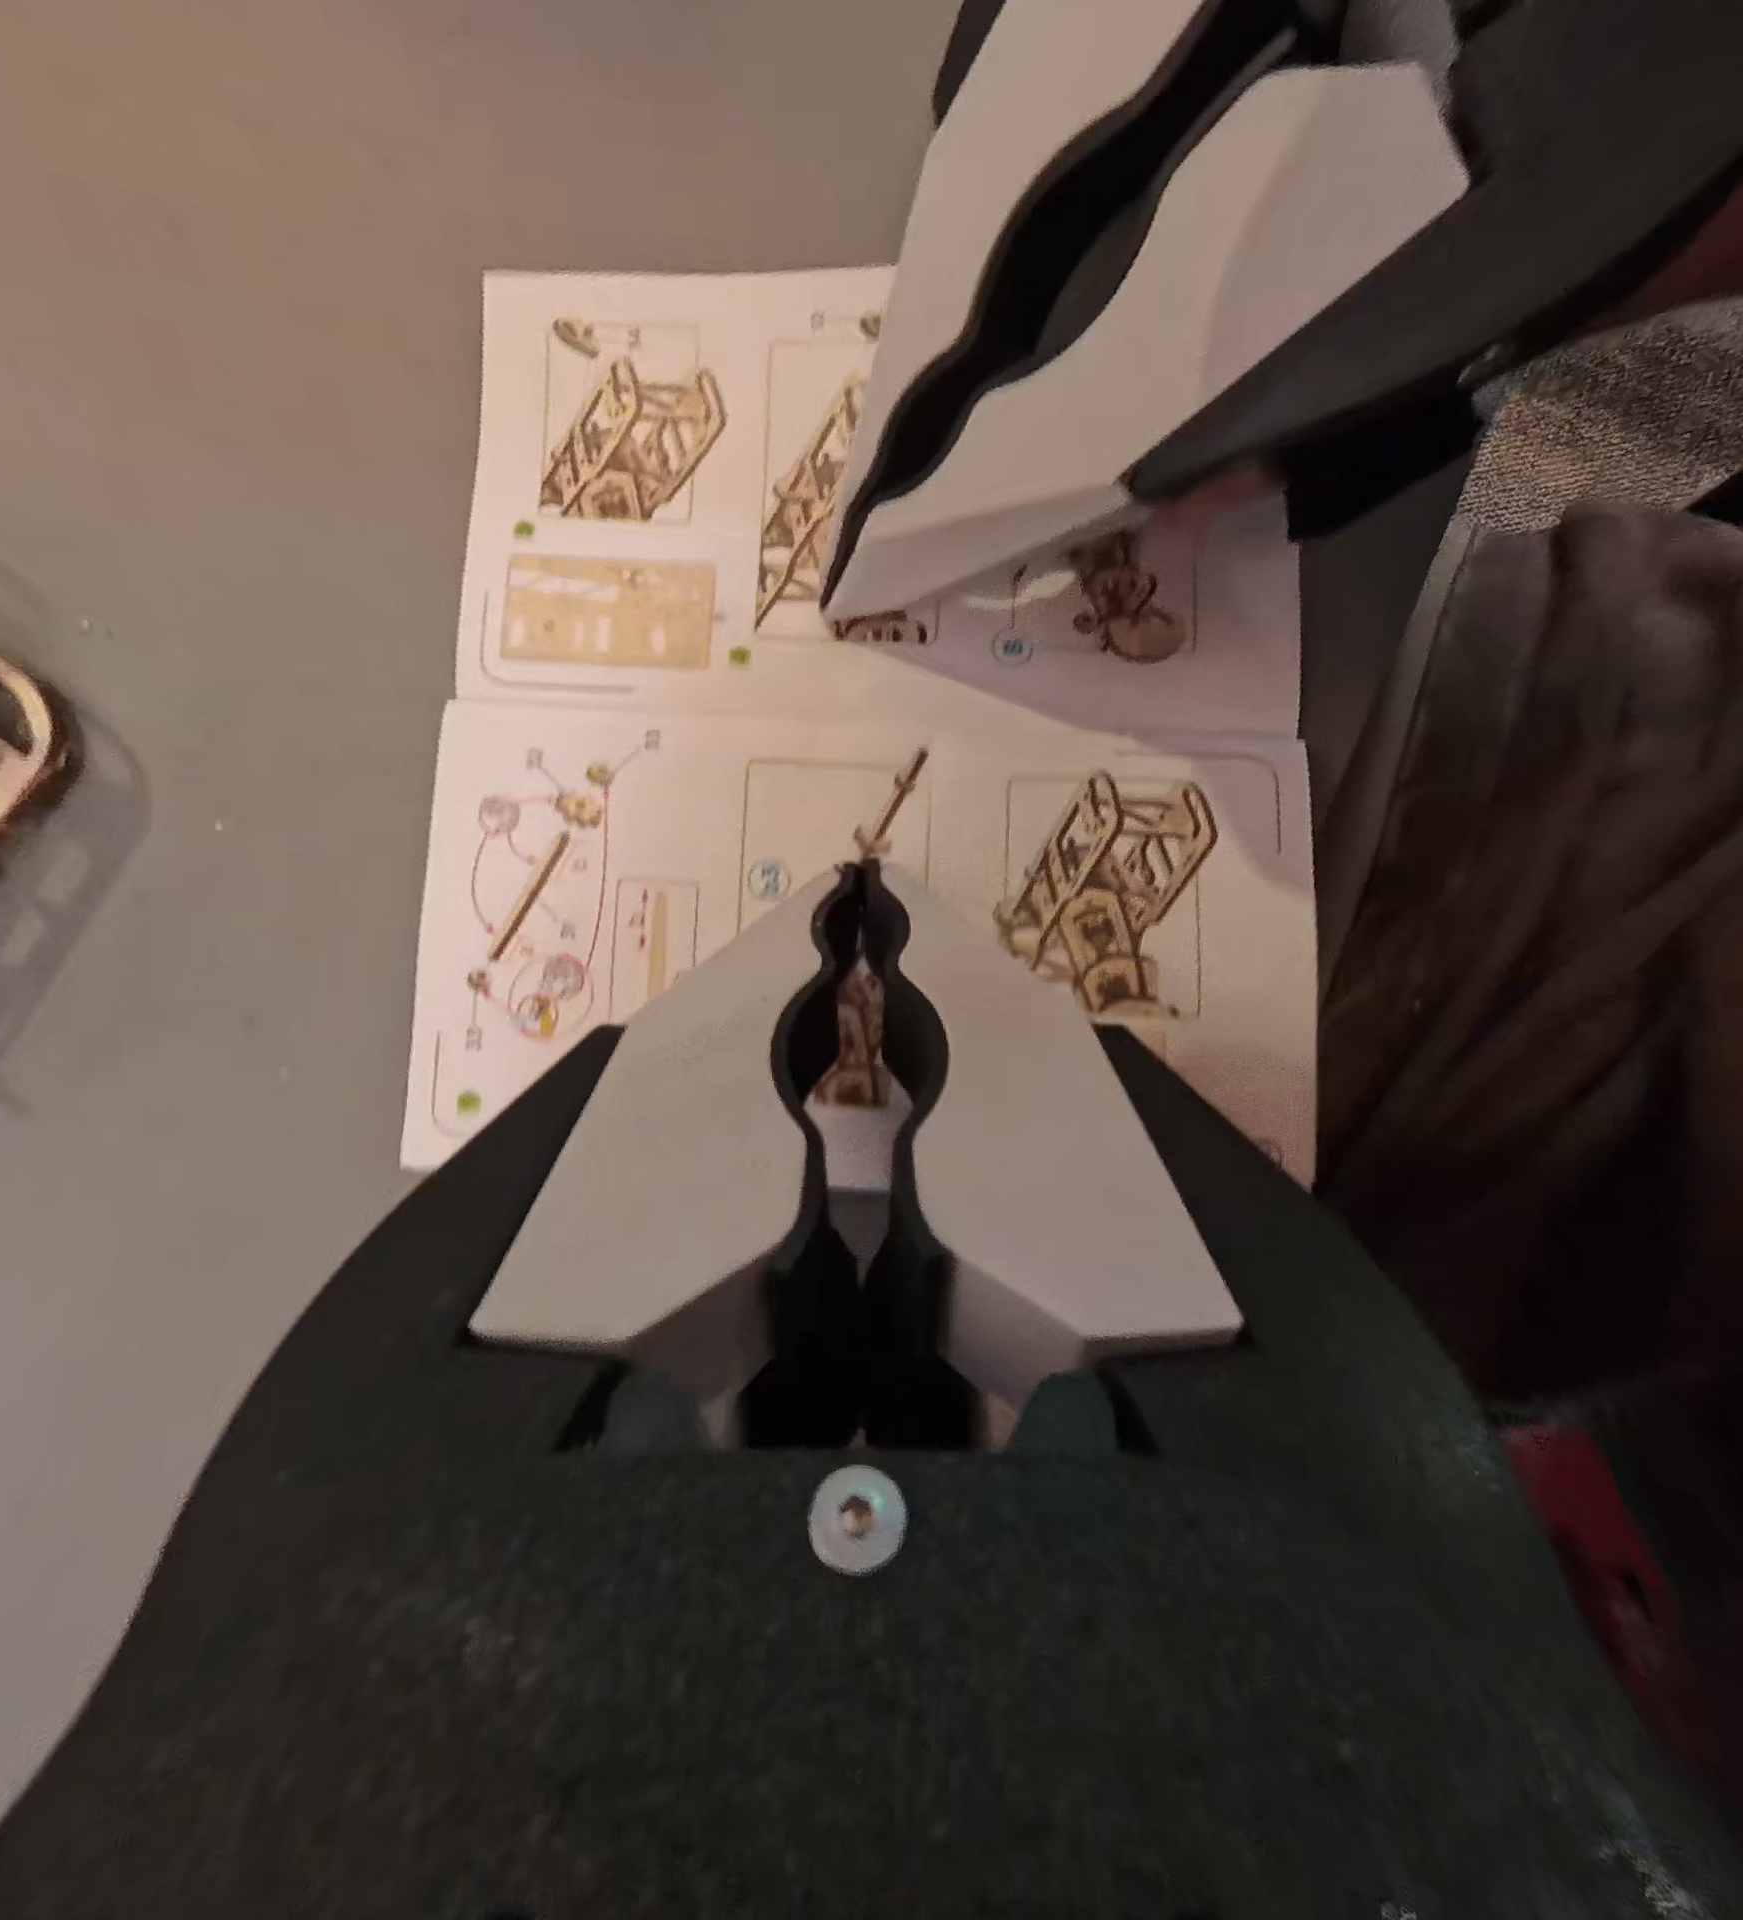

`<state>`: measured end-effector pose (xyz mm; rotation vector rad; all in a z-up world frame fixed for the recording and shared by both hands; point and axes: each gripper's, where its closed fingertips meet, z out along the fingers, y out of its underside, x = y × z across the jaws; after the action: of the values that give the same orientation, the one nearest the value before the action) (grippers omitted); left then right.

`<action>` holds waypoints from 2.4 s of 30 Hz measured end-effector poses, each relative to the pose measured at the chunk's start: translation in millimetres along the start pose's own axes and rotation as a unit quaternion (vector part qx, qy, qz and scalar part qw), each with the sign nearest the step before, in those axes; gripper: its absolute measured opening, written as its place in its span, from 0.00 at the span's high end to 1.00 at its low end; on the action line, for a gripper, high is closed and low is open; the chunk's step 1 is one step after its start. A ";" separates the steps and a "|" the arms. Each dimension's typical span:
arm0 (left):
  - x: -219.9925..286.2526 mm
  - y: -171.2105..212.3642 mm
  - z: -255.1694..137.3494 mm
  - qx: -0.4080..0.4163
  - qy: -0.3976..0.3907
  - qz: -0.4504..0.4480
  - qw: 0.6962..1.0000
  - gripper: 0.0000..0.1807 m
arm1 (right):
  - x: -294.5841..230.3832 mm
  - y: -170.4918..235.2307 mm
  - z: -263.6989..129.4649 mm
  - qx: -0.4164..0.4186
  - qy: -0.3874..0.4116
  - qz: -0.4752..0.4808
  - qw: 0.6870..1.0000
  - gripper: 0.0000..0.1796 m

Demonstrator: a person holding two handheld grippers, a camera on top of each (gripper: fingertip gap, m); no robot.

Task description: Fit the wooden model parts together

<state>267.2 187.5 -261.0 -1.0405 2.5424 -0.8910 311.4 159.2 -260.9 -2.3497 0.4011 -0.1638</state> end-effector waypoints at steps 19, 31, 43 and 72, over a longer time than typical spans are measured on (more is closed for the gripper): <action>-8.1 15.3 -12.8 0.022 0.010 -0.043 0.999 1.00 | -1.2 -0.5 0.6 0.003 -0.012 0.030 0.999 1.00; -8.2 15.1 -12.7 0.019 0.014 -0.045 0.999 1.00 | -1.3 -0.7 0.7 0.006 -0.021 0.038 0.999 1.00; -8.2 15.2 -12.8 0.018 0.015 -0.047 0.999 1.00 | -1.4 -0.5 0.7 0.004 -0.018 0.034 0.999 1.00; -21.9 24.0 -21.1 0.001 -0.023 -0.016 1.000 0.97 | -45.7 -15.9 14.3 0.025 -0.079 -0.068 0.994 0.69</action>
<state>260.5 225.6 -259.5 -1.0911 2.4939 -0.8684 275.4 194.5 -260.4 -2.3204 0.1577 -0.0514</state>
